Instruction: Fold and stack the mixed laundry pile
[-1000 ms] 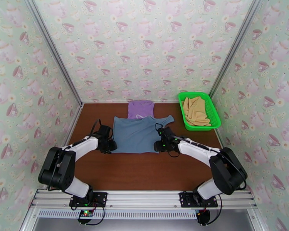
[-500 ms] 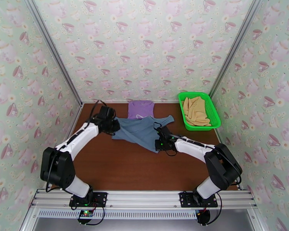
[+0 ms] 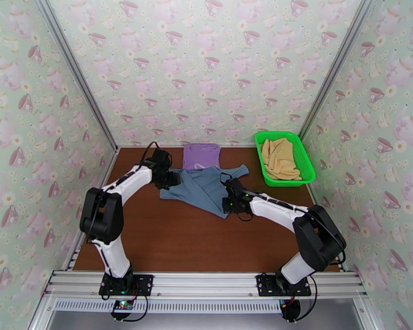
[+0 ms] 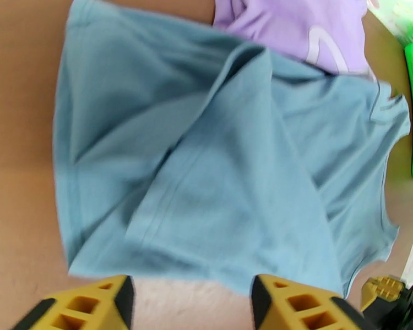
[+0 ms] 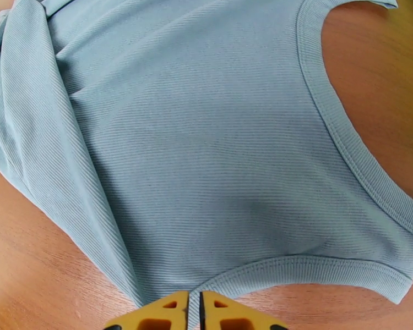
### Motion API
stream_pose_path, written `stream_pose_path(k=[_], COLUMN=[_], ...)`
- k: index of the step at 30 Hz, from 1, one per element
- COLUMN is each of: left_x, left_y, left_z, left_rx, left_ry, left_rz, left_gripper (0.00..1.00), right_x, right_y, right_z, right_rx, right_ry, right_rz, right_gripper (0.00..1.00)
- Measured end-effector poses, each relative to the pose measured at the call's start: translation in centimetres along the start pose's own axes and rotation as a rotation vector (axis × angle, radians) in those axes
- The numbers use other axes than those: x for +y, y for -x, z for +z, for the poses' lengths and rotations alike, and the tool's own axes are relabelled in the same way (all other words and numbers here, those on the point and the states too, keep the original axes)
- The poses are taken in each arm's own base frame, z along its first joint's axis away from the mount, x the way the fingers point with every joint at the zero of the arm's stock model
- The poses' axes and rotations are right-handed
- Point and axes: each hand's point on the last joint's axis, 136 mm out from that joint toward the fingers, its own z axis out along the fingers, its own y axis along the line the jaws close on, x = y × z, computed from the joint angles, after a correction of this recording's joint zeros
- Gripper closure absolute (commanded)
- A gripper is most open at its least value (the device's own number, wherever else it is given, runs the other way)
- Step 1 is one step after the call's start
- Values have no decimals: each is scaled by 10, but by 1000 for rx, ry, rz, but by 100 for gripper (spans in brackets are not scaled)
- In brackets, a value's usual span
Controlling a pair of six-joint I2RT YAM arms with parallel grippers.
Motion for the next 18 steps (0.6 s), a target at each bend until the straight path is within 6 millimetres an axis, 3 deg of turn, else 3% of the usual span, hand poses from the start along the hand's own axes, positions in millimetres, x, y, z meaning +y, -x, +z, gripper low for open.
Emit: stream_pose_path(k=[5, 13, 18], left_x=[4, 12, 15], left_y=[2, 8, 9], left_z=[1, 38, 51], left_rx=[-11, 28, 40], left_ry=[-2, 33, 39], left_rz=[-17, -32, -33], left_gripper=[47, 48, 48], right_x=[0, 0, 0], right_y=[0, -1, 1], right_z=[0, -2, -7], right_rx=[2, 2, -8], right_ry=[1, 0, 4], right_rz=[0, 0, 1], right_gripper=[85, 85, 86])
